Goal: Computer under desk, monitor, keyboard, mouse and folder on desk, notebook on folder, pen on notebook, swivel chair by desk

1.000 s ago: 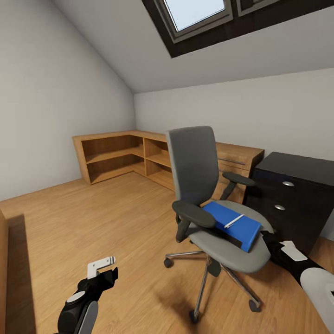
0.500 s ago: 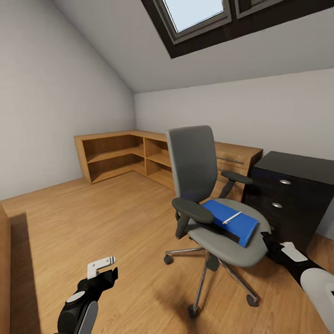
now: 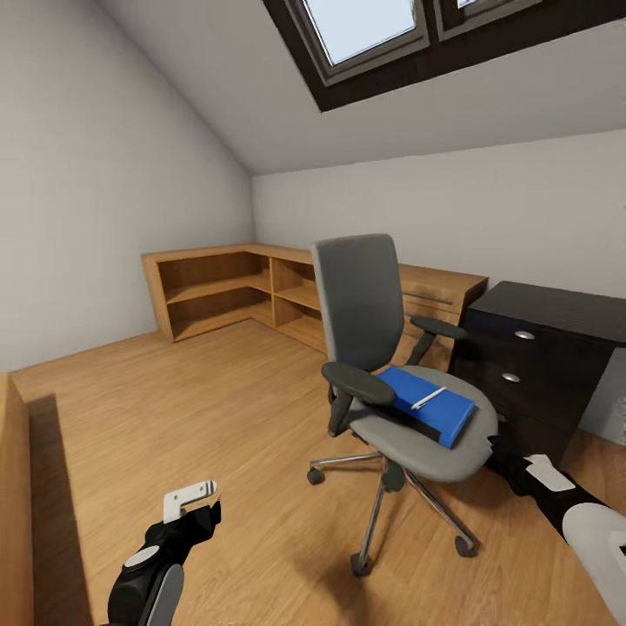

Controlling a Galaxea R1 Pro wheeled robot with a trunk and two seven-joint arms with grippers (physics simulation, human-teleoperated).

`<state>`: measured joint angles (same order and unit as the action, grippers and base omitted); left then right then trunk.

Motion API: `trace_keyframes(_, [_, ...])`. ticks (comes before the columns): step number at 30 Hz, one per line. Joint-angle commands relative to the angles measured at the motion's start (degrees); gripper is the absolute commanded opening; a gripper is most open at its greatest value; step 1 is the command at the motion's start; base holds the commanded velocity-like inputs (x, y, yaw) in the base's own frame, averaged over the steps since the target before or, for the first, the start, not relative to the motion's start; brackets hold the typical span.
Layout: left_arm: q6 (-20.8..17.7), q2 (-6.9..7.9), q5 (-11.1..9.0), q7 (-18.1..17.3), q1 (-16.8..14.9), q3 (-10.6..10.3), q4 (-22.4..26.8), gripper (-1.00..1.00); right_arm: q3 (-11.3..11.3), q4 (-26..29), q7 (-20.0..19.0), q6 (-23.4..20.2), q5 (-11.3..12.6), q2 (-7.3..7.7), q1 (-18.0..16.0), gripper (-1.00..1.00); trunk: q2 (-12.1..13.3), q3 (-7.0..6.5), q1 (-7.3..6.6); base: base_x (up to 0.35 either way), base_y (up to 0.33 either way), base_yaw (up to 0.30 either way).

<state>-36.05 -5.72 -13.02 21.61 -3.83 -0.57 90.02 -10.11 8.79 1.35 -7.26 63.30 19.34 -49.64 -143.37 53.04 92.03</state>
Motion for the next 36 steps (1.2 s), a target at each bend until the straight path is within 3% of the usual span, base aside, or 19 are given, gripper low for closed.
trace_keyframes(1, [-0.2,0.01,-0.6,0.5,0.0,-0.1,0.1,1.0,-0.5,0.1,0.1,-0.3,-0.1,0.02,0.0,1.0,0.0,0.06,-0.05,-0.306,0.0,0.0])
trace_keyframes(36, [-0.2,0.0,-0.6,0.5,0.0,0.0,0.1,1.0,-0.5,0.1,0.2,-0.4,-0.2,0.3,0.0,1.0,0.0,2.38,-0.05,-0.011,0.0,0.0])
